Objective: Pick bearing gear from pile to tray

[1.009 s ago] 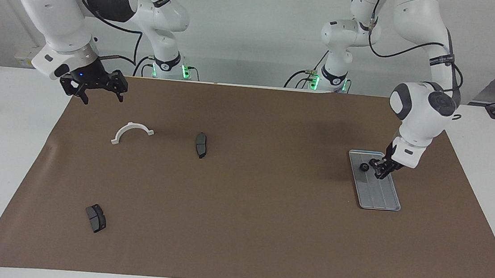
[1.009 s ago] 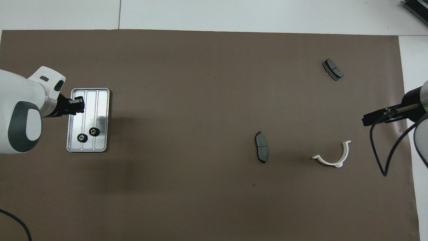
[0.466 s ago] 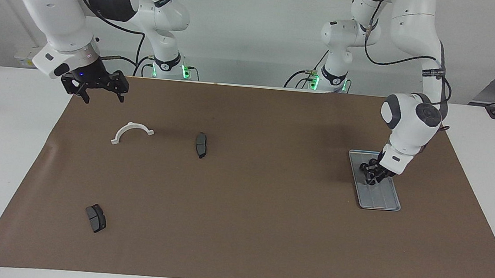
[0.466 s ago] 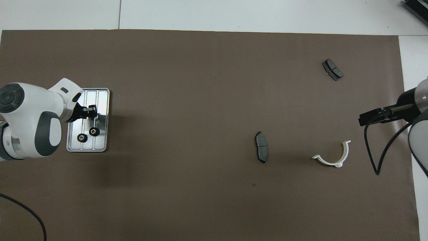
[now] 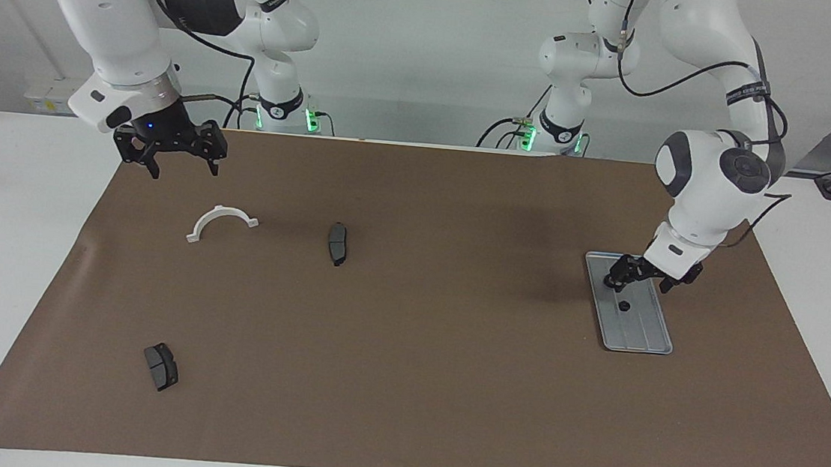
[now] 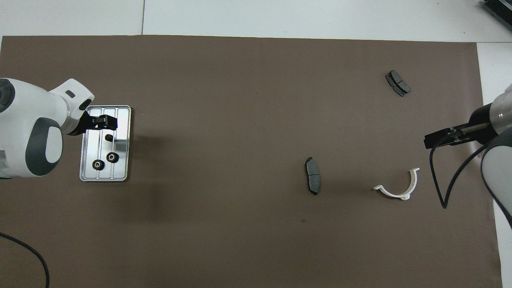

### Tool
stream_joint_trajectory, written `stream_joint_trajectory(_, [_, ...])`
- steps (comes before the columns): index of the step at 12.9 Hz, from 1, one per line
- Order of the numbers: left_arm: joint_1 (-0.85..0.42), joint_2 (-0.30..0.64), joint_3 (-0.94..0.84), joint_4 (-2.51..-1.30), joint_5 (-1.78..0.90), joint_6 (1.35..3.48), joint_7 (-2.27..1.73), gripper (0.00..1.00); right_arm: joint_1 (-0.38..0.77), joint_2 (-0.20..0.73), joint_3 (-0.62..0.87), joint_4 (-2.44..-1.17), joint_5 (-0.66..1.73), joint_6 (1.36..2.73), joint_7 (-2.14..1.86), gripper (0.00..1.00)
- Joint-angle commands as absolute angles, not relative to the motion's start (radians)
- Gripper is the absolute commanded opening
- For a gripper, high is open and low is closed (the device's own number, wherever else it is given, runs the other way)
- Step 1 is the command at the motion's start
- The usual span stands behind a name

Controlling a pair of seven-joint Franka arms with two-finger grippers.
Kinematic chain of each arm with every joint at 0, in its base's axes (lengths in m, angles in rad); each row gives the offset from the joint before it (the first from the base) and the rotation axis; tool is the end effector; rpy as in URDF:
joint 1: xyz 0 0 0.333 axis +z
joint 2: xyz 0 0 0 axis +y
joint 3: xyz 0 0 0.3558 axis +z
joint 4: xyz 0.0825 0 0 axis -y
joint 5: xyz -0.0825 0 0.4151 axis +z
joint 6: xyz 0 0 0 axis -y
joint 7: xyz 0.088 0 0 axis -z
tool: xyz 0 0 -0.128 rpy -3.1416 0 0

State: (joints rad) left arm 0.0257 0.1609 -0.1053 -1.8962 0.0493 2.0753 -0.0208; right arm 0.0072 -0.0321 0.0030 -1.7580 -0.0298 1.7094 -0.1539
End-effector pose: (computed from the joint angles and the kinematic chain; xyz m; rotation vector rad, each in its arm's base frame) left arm 0.6327 -0.0446 0.4241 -3.1133 0.1257 -0.0320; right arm 0.5798 0.0025 0.5793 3.1021 0.2619 -0.0289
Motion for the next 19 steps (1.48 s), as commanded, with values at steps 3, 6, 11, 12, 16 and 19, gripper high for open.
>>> stream_joint_trajectory(3, [-0.052,0.068,-0.098,-1.87,0.054,1.948,-0.018,1.0,0.012,-0.051,-0.002,-1.787,-0.032,1.752,-0.063,1.0])
stream_joint_trajectory(6, [-0.028,0.014,-0.078,-1.832,-0.008,1.856,-0.014,1.0,0.012,-0.051,-0.002,-1.789,-0.02,1.761,-0.006,1.0])
stream_joint_trajectory(11, [-0.015,-0.012,-0.08,-1.652,-0.04,1.605,-0.006,1.0,0.009,-0.049,-0.003,-1.787,0.067,1.775,-0.003,1.0])
stream_joint_trajectory(12, [-0.015,-0.015,-0.081,-1.661,-0.044,1.612,-0.006,1.0,0.012,-0.045,-0.003,-1.789,0.067,1.807,-0.005,1.0])
stream_joint_trajectory(16, [-0.018,-0.055,-0.08,-1.724,-0.043,1.637,-0.015,1.0,0.0,-0.044,-0.003,-1.79,0.067,1.809,-0.006,1.0])
stream_joint_trajectory(19, [-0.015,-0.043,-0.077,-1.628,-0.034,1.553,-0.006,1.0,-0.008,-0.044,-0.005,-1.792,0.067,1.809,-0.005,1.0])
